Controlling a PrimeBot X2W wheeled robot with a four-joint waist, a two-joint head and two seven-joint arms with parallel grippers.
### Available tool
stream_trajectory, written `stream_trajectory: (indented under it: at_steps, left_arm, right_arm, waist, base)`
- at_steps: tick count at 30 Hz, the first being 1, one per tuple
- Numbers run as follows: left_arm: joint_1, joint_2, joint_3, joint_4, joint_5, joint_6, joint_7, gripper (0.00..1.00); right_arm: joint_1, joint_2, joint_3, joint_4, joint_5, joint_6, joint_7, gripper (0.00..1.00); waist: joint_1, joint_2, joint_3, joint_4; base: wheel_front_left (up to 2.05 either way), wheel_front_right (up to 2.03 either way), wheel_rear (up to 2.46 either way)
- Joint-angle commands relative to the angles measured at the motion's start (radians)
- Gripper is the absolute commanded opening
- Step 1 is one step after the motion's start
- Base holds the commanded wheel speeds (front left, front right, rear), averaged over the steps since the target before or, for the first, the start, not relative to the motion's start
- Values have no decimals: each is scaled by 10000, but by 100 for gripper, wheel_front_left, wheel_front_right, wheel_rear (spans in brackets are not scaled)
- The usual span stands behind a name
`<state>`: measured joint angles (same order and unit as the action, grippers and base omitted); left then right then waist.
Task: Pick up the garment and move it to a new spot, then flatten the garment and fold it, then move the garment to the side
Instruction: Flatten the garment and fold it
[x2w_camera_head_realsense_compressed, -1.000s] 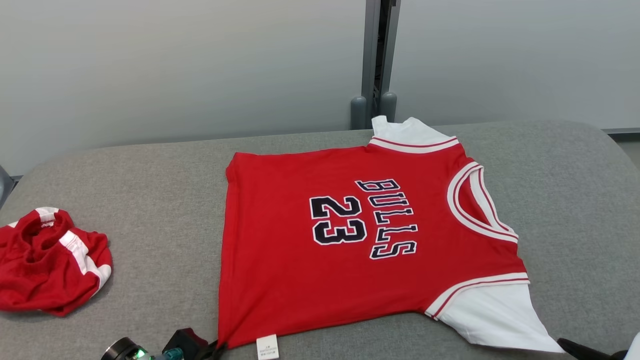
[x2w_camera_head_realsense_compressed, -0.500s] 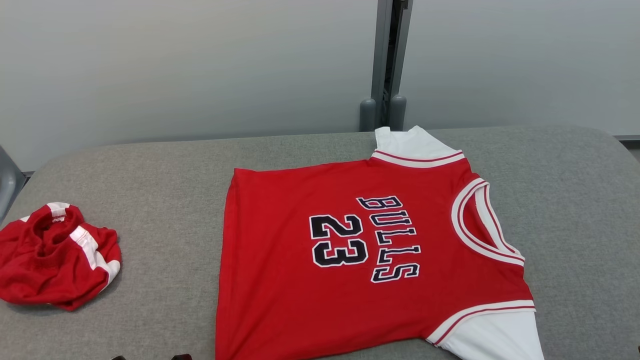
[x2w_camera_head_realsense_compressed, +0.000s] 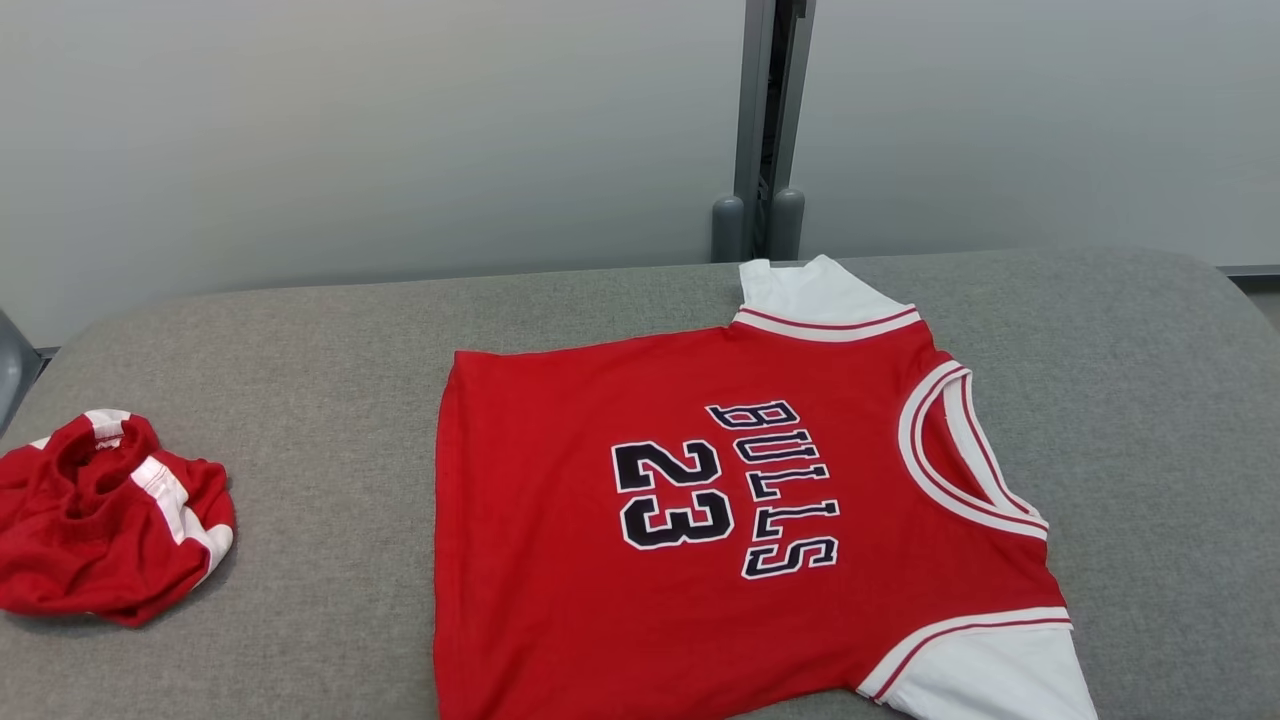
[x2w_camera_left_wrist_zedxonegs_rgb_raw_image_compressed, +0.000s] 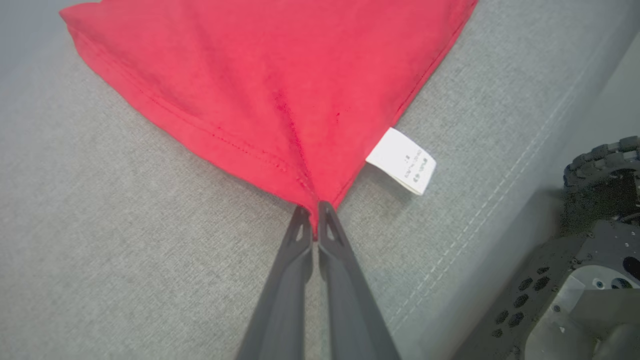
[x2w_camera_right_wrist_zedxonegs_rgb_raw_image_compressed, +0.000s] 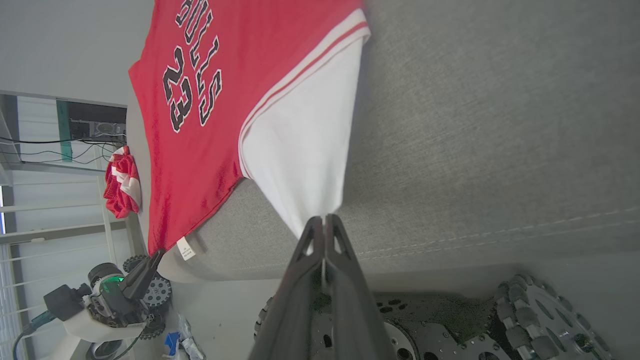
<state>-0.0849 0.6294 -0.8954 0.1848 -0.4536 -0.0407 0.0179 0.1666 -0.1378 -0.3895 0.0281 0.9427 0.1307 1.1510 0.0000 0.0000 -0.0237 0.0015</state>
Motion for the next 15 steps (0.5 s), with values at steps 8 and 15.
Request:
stream_trajectory:
  at_steps: [8, 15]
  left_arm:
    - [-125, -305, 900, -318, -1490, 78, -32, 0]
    - [-557, -448, 1508, -666, -2305, 55, 94, 0]
  right_arm:
    - [-1045, 585, -515, -745, -584, 1, -178, 0]
    - [-1828, 677, -547, -804, -710, 1, -657, 0]
  waist:
    - [0, 0, 214, -9]
    - [0, 0, 588, 73]
  base:
    - [0, 0, 0]
    - [0, 0, 0]
